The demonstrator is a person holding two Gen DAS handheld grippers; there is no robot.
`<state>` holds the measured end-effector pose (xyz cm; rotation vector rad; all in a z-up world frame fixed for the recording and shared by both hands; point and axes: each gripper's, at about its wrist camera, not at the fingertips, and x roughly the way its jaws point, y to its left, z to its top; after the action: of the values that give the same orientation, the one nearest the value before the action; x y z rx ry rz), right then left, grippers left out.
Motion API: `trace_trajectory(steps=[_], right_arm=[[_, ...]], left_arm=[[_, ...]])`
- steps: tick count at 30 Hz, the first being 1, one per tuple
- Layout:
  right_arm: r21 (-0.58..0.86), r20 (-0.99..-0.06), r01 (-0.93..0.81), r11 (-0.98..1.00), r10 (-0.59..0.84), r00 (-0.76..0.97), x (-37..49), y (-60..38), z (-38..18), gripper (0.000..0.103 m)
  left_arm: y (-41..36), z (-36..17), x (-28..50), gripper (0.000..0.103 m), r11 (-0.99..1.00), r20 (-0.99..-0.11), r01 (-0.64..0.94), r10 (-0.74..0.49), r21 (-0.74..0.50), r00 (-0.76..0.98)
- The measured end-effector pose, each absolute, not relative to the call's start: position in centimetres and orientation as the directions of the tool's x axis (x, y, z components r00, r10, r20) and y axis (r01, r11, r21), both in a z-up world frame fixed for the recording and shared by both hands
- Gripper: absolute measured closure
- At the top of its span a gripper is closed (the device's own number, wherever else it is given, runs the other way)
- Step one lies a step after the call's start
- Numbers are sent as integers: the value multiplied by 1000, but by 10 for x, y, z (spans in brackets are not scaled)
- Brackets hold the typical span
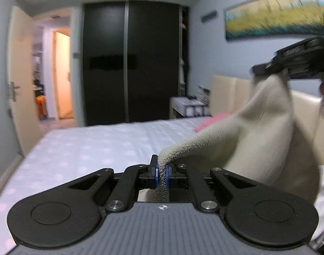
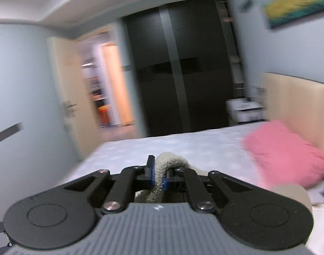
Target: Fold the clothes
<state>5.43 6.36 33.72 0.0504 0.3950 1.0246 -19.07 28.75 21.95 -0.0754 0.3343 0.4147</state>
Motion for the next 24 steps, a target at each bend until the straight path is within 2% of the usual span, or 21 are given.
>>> trace_trajectory(steps=[4,7,11,18,19,20,23,24], right_arm=[[247,-307,-894,374,905,294,9,113,331,95],[275,-342,-911,306,917,205,-2,128,304,95],[292,-429,-903,317,887,172,2,126,256,95],[294,-587,-829,475,775,236,48,59,157,95],[284,-604,-809,515,751,266,57,43,145,95],[272,-621,-788,553,726,295,67,26,133,95],[279,-664,-700,658,659,354,101,-16,95,95],[290,-674,-669,684,642,365,110,-28,84,95]], left_arm=[[299,220,-223,99,892,-318,-452,430,4,845],[303,201,-225,99,906,-370,-422,384,-24,846],[299,150,-195,99,936,-491,-351,295,-24,820],[265,49,-151,95,990,-719,-111,15,-86,695],[259,38,-145,92,993,-738,-76,-17,-93,674],[255,31,-141,84,994,-748,-50,-38,-96,663],[251,16,-135,48,995,-755,-17,-65,-100,653],[250,13,-135,43,995,-752,-11,-72,-104,655]])
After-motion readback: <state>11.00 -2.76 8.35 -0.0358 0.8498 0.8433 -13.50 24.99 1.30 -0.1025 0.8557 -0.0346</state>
